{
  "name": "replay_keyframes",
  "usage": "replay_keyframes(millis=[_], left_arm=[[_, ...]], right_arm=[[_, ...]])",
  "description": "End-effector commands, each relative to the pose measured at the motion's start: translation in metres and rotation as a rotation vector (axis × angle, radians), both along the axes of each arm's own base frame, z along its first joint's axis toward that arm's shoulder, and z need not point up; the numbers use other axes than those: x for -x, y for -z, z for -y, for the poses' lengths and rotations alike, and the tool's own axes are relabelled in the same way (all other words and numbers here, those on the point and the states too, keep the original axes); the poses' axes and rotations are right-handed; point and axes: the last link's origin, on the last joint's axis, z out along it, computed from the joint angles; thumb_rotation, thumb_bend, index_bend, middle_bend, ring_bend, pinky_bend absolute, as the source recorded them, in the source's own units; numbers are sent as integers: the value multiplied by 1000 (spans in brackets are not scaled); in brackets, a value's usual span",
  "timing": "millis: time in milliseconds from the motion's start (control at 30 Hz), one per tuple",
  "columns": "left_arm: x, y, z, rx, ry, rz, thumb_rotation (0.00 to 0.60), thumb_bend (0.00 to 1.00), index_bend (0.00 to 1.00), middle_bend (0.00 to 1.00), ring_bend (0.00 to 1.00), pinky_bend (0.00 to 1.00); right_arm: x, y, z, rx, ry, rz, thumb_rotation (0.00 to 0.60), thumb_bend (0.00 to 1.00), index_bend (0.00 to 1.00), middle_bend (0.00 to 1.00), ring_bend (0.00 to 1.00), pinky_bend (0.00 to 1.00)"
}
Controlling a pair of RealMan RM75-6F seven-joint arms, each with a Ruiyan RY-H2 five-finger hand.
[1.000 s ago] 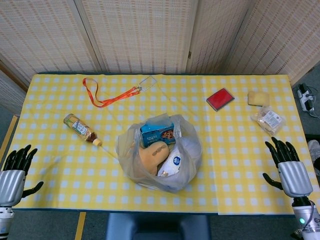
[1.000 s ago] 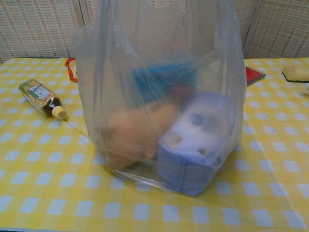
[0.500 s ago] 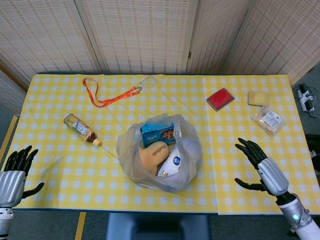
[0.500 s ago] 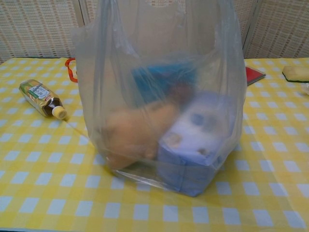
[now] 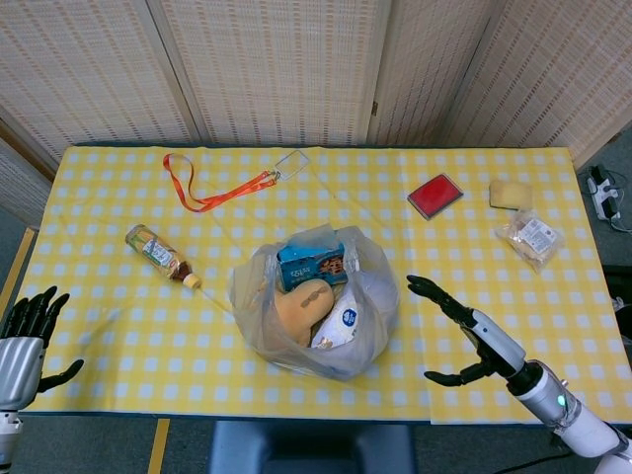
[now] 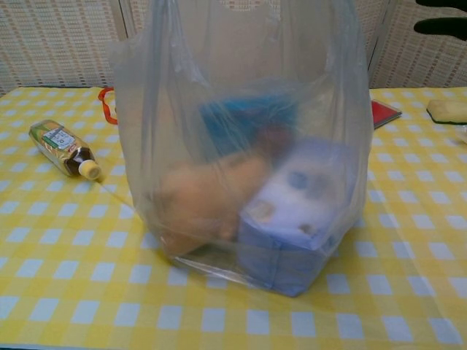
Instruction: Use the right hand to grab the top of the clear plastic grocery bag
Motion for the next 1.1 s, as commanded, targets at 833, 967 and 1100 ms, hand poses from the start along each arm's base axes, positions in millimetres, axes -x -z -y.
replay_keyframes(millis=[833, 967, 1100], left_arm=[[0, -8, 3, -13, 6, 20, 600, 208, 9, 23, 0, 0], [0, -9, 4, -17, 9, 23, 600, 208, 9, 23, 0, 0], [-1, -8, 4, -11, 13, 24, 600, 208, 9, 23, 0, 0]], right_arm=[[-38, 37, 42, -298, 32, 167, 600, 261, 0, 0, 5, 0], [-43, 40, 45, -319, 28, 158, 600, 260, 0, 0, 4, 0], [-52, 44, 48, -347, 16, 154, 600, 261, 0, 0, 4, 0]])
